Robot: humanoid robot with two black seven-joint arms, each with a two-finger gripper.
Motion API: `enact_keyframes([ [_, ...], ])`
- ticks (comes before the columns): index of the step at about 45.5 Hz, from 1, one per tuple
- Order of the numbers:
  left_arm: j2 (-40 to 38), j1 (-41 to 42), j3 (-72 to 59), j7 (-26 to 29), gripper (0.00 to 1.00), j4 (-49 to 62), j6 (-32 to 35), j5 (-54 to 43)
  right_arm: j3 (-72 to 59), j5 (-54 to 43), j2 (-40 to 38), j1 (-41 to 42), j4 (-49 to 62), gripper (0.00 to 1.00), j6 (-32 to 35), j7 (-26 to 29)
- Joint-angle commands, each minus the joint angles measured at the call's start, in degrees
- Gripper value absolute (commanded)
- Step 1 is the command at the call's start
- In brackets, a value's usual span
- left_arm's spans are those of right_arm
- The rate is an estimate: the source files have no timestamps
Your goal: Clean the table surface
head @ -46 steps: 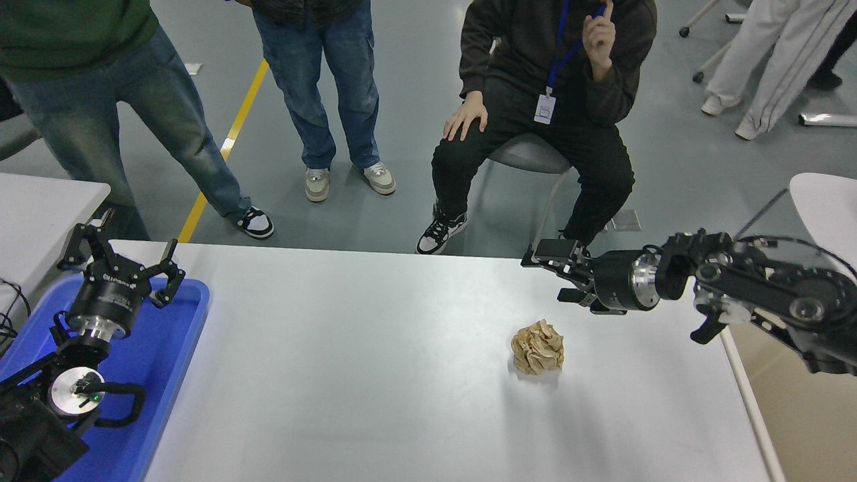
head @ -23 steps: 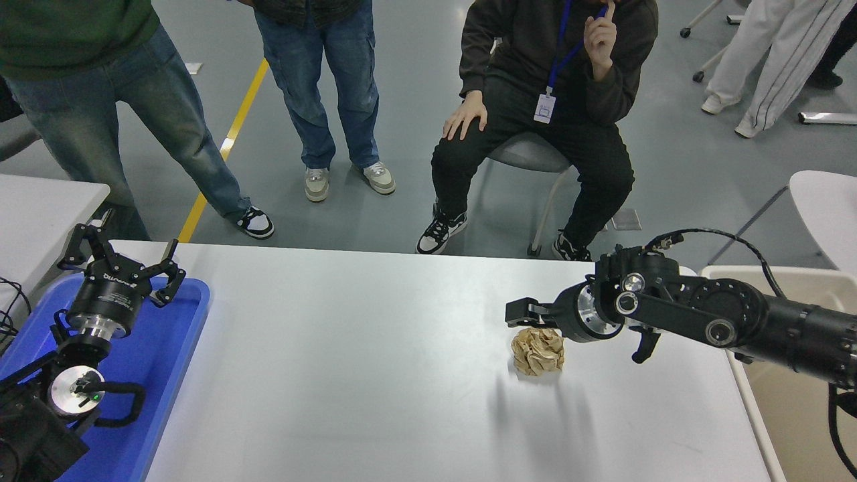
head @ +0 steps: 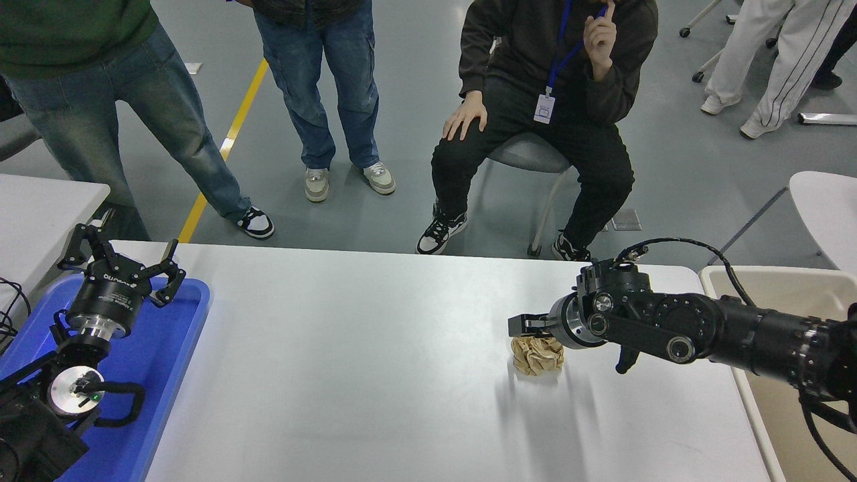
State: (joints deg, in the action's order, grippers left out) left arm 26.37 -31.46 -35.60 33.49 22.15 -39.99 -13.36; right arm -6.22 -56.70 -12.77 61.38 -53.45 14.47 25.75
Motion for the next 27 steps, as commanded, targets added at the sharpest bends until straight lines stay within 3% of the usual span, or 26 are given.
enact_keyframes([
  [1, 0.0, 0.0, 0.0, 0.0, 1.00, 0.0, 0.0, 0.0, 0.4, 0.1, 2.0, -0.9, 1.2, 0.99, -0.1, 0.0],
  [27, 0.0, 0.0, 0.0, 0.0, 1.00, 0.0, 0.0, 0.0, -0.5, -0.4, 4.7, -3.0, 5.5, 1.00, -2.2, -0.4],
])
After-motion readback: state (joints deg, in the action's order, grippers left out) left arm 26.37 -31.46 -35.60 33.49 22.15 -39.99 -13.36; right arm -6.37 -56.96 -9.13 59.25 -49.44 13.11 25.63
